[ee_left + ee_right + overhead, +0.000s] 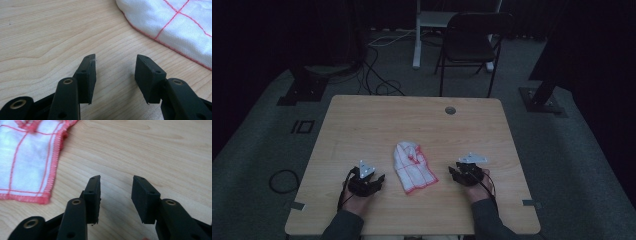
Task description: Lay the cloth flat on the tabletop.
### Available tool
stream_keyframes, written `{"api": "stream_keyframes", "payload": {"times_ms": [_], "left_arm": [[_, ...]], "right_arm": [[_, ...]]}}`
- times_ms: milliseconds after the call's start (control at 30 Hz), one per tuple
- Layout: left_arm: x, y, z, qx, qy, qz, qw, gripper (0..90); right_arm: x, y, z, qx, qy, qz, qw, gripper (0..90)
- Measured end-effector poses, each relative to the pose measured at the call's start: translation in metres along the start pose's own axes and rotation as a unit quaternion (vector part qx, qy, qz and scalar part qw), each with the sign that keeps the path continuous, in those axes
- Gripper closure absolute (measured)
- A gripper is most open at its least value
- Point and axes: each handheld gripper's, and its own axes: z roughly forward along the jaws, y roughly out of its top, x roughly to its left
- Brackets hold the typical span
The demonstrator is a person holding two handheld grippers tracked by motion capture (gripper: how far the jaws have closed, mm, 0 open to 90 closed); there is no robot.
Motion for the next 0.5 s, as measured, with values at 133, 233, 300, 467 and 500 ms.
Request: {"api": "stream_keyframes", "payload": {"times_ms": [133, 233, 300, 467, 500], "left_arm": [[0.000, 0.000, 0.000, 0.000, 0.000, 0.000, 1.0000, 52.3], [0.000, 0.000, 0.000, 0.000, 0.000, 0.000, 1.0000, 52.3], [0.000, 0.000, 0.000, 0.000, 0.000, 0.000, 1.0000, 52.3], [0.000, 0.000, 0.000, 0.000, 0.001, 0.000, 1.0000, 52.3], [0.000, 0.000, 0.000, 0.000, 0.001, -0.001, 1.0000, 52.3]], "right_arm": [[0.006, 0.004, -0.003, -0.007, 0.001, -0.013, 0.9999, 60.2], [0.010, 0.008, -0.004, -0.008, 0.007, -0.023, 0.9997, 60.2], [0.011, 0.010, -0.003, -0.006, 0.009, -0.024, 0.9996, 60.5], [0.015, 0.017, -0.003, -0.012, 0.012, -0.032, 0.9994, 62.3], [0.016, 0.019, -0.003, -0.014, 0.013, -0.034, 0.9992, 62.7]]}}
